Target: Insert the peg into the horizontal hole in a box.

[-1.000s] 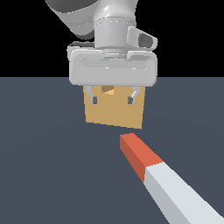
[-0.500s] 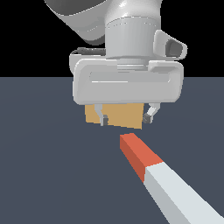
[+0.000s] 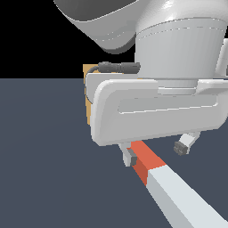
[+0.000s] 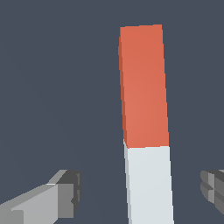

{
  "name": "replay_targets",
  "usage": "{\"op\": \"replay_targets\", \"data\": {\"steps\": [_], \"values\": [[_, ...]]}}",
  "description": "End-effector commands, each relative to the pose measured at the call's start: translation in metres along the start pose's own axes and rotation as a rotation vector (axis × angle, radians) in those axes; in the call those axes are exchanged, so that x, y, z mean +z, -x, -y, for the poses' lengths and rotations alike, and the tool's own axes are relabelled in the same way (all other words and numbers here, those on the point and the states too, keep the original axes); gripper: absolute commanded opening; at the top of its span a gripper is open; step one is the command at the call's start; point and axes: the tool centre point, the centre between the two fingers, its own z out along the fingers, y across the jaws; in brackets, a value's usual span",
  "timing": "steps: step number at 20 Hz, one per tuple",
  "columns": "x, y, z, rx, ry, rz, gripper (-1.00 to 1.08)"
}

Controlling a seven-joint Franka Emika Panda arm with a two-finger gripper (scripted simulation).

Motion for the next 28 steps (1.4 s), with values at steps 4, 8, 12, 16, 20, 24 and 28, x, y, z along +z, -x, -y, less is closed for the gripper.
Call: {"op": "replay_targets", "data": {"steps": [4,8,12,16,20,24,28], "values": [[0.008,0.023,-0.010,-0.036,0.004,0.001,1.00],[0.012,0.032,-0.015,-0.050,0.006,0.001,1.00],[0.014,0.038,-0.018,-0.058,0.007,0.001,1.00],[0.014,0.039,-0.019,-0.061,0.007,0.001,1.00],[0.014,0.038,-0.019,-0.059,0.007,0.001,1.00],[0.017,0.038,-0.018,-0.059,0.007,0.001,1.00],[0.033,0.038,-0.018,-0.059,0.007,0.001,1.00]]}}
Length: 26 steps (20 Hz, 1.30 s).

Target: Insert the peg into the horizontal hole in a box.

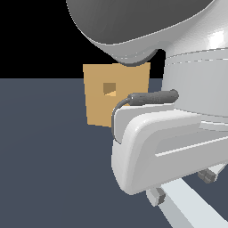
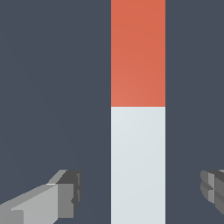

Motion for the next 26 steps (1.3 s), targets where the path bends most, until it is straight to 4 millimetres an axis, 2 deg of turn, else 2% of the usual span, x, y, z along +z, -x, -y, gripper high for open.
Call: {"op": "replay_targets", "data": {"steps": [1,6,12,13,26], "values": [[0.013,-0.001,0.001,0.000,-0.002,-0.001,1.00],[0.036,-0.001,0.001,0.000,-0.002,-0.001,1.00],[0.038,-0.001,0.000,0.000,-0.002,-0.001,1.00],[0.038,-0.001,0.000,0.000,-0.002,-0.001,-1.00],[0.038,-0.001,0.001,0.002,-0.002,-0.002,-1.00]]}}
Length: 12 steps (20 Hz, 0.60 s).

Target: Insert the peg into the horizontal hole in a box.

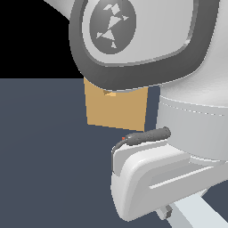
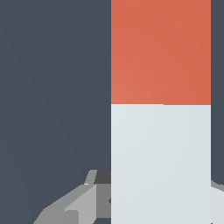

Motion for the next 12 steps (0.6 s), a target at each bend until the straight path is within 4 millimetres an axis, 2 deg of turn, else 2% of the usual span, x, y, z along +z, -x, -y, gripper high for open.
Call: {"op": "replay_targets", "data": {"steps": [1,12], "values": [[-0.001,-0.001,0.001,0.003,0.000,0.000,-1.00],[-0.013,-0.014,0.017,0.061,0.000,0.000,-1.00]]}}
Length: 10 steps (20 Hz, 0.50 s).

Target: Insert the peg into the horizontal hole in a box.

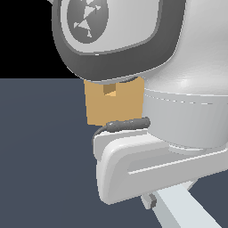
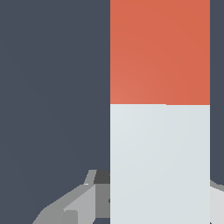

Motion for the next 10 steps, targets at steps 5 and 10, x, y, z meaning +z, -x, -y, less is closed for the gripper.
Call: {"op": "replay_targets", "data": {"steps": [5,10], "values": [[-0.017,-0.015,0.017,0.067,0.005,0.002,-1.00],[-0.032,-0.033,0.035,0.138,0.005,0.002,-1.00]]}}
